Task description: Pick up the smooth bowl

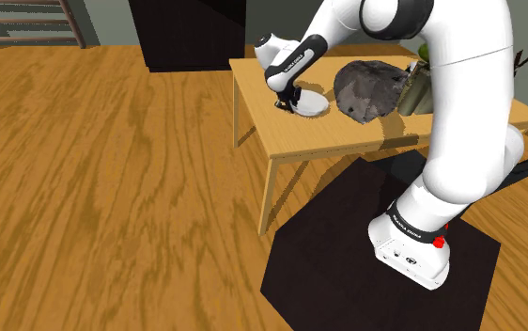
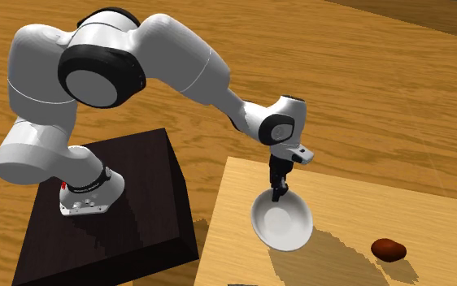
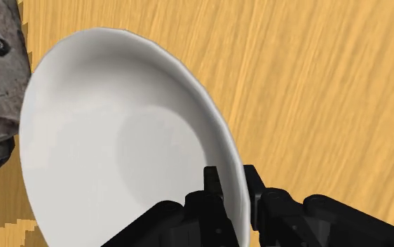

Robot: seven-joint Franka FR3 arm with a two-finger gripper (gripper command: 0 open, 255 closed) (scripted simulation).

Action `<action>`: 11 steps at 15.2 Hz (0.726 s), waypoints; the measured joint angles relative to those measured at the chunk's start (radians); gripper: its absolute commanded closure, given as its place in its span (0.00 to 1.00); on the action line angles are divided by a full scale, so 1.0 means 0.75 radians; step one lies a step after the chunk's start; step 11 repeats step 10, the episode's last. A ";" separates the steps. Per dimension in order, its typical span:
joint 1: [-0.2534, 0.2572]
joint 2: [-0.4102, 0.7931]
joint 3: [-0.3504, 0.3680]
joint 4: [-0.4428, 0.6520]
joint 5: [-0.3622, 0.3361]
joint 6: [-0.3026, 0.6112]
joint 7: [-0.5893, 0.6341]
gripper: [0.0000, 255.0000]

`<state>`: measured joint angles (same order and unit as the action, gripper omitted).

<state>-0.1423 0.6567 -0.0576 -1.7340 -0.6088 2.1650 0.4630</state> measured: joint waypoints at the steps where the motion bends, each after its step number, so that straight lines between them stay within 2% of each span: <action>1: 0.000 -0.008 0.001 0.001 0.003 -0.008 -0.004 1.00; 11: -0.001 -0.112 0.012 0.000 0.028 -0.099 -0.062 1.00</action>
